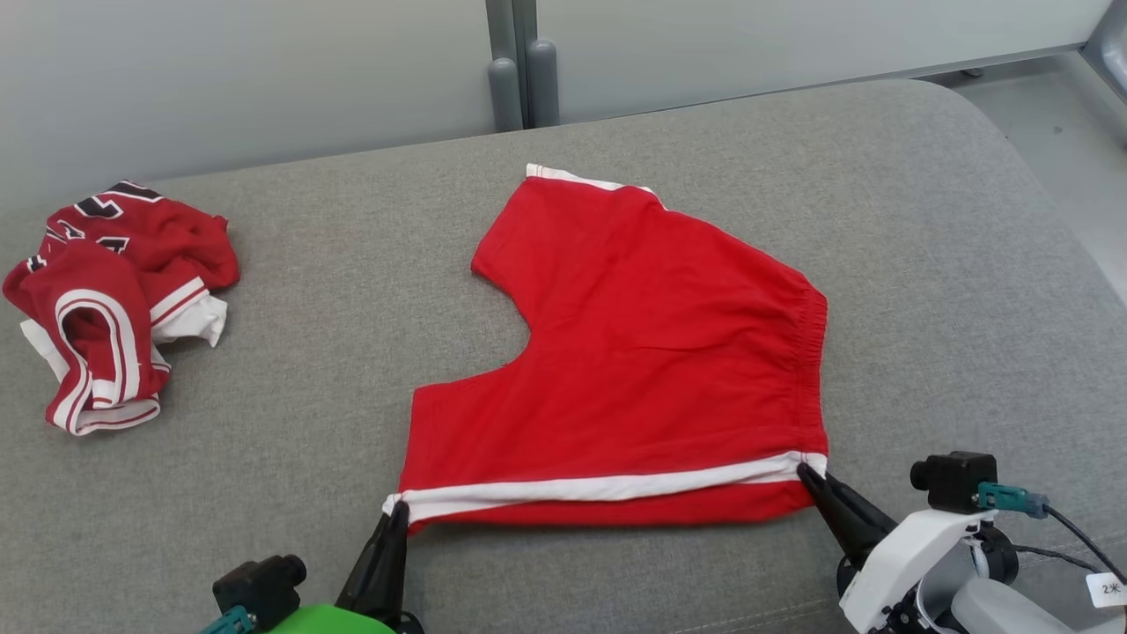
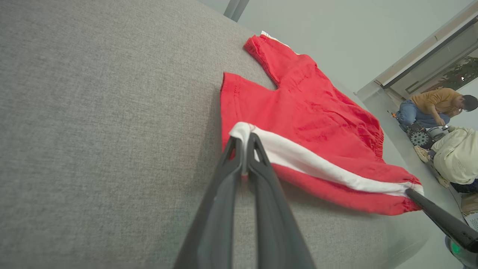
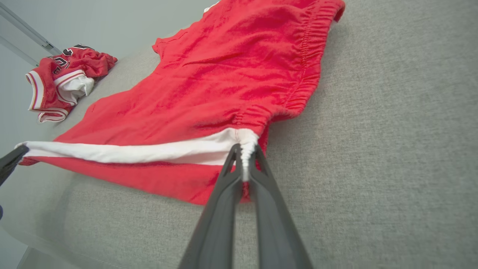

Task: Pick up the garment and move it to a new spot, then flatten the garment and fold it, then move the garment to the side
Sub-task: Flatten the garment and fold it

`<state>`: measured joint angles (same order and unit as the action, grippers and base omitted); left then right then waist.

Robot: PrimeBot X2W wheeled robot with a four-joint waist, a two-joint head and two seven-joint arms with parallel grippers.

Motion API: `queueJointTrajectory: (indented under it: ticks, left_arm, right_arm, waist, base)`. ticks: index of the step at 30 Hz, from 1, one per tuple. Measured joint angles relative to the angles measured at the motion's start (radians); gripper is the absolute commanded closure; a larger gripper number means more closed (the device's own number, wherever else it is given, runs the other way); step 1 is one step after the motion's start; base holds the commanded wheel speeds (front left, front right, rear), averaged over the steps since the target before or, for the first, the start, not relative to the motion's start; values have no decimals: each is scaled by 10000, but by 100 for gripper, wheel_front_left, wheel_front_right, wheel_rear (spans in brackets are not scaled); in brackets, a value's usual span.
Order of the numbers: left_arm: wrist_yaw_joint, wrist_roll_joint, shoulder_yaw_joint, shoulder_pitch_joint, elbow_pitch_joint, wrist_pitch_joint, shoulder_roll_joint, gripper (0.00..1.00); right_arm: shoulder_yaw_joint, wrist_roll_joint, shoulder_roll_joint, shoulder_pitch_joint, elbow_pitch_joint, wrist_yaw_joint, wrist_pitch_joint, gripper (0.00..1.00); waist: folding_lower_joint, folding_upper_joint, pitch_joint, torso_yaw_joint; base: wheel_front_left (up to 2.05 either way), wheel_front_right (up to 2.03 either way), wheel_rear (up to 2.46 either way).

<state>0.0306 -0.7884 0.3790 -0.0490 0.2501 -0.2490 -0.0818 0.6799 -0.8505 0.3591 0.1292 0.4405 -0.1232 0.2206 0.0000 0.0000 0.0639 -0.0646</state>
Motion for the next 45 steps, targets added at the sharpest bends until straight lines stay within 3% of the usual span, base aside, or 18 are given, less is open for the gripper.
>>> queueJointTrajectory:
  ticks: [10,12,15,16,17,18,19,20,21,23,24,37,45]
  left_arm:
    - [-4,316,257,-418,159,0,-29,100]
    - [-4,426,395,-418,307,2,-33,100]
    - [-4,500,454,-416,431,2,-35,78]
    - [-4,527,470,-416,487,2,-35,73]
    - [-4,527,481,-416,543,2,-35,69]
    - [-4,527,489,-416,593,4,-35,65]
    - [-4,527,491,-415,623,6,-35,62]
    - [-4,527,489,-415,644,8,-35,57]
    - [-8,527,481,-416,665,10,-36,53]
    - [-44,527,456,-416,704,10,-63,9]
    - [-46,527,430,-416,729,10,-102,0]
    - [-324,650,-192,-431,433,4,-573,0]
    - [-500,800,-736,-331,-477,2,-514,0]
  right_arm:
    - [150,236,94,-259,6,4,6,100]
    - [165,439,73,-259,31,15,61,83]
    - [293,662,36,-258,119,33,81,55]
    - [343,713,17,-258,153,105,82,50]
    - [364,754,-10,-258,198,104,88,40]
    - [384,788,-33,-259,228,105,90,17]
    - [393,807,-59,-261,255,107,90,4]
    - [403,838,-84,-266,280,107,92,0]
    - [407,849,-109,-276,301,123,102,0]
    - [395,849,-148,-333,332,203,136,0]
    - [385,849,-148,-375,347,203,140,0]
    - [-336,899,290,-507,61,477,224,0]
    - [-1216,1348,604,-124,-685,978,267,0]
  waist:
    - [0,0,81,-25]
    - [0,0,90,-45]
    - [0,0,100,-80]
    - [0,0,103,-92]
    - [0,0,105,-103]
    - [0,0,106,-114]
    - [0,0,108,-123]
    - [0,0,110,-130]
    - [0,0,111,-136]
    - [0,0,113,-146]
    - [0,0,115,-151]
    - [0,0,67,-247]
    - [0,0,-248,-362]
  base:
    - [0,0,0]
    - [0,0,0]
    - [0,0,0]
    - [0,0,0]
    - [0,0,0]
    - [0,0,0]
    - [0,0,0]
    - [0,0,0]
    - [0,0,0]
    - [0,0,0]
    - [0,0,0]
    - [0,0,0]
    - [0,0,0]
